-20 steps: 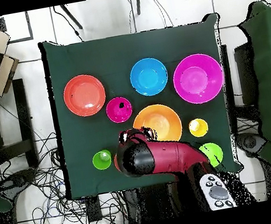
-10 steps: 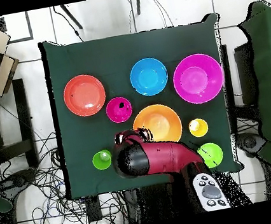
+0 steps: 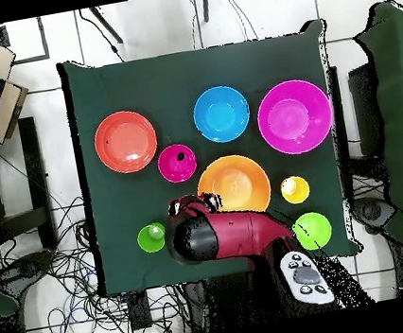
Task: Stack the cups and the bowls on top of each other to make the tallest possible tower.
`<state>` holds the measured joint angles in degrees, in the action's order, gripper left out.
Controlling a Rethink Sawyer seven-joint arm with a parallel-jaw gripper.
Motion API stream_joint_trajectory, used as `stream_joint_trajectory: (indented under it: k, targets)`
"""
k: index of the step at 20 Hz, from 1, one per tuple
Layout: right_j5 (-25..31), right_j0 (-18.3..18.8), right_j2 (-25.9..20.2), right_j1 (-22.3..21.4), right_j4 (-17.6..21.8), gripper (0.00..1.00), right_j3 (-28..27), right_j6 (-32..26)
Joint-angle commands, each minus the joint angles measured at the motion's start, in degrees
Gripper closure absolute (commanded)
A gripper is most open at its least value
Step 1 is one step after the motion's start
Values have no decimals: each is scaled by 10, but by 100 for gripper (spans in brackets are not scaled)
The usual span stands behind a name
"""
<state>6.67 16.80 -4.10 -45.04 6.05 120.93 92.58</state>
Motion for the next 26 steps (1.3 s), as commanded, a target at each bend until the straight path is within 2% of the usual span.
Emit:
stream_joint_trajectory:
  k: [1, 6, 12, 13, 26]
  targets:
    - [-67, 1, -34, 47, 41, 0, 13, 75]
    - [-95, 3, -31, 64, 50, 0, 18, 83]
    - [-80, 14, -42, 61, 42, 0, 23, 82]
    - [-75, 15, -43, 60, 39, 100, 25, 82]
    - [-63, 7, -35, 54, 33, 100, 23, 82]
